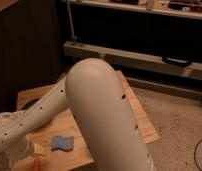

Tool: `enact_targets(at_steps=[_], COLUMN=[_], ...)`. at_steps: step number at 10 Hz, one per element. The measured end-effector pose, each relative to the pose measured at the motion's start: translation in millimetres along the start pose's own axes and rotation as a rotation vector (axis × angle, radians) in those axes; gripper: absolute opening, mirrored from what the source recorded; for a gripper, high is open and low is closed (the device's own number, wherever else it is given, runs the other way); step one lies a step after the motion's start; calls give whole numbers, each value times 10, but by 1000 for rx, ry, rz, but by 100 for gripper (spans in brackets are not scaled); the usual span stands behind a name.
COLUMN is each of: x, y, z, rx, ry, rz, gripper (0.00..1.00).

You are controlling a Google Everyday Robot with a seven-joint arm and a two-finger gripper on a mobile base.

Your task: Place the pepper in the ceramic cup

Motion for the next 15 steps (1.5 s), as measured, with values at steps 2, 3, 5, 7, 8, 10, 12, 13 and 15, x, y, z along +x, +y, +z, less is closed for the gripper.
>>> enact_targets(at_steps=[2, 3, 5, 7, 8, 10, 12, 13, 15], x=[-22, -12, -4, 25, 31, 32, 21, 20, 18], y=[8, 36, 17, -17, -28, -9, -1, -1, 7], z=[162, 221, 322, 399, 428, 538, 613, 635, 640], rx=[10, 34, 48, 50, 49, 44, 57, 65, 69], ry=[-28, -39, -53, -66, -72, -97, -113, -119, -122], rz=[15, 34, 41, 47, 49, 67, 82, 91, 96], gripper=[80, 80, 80, 80, 80, 80, 76, 66, 47])
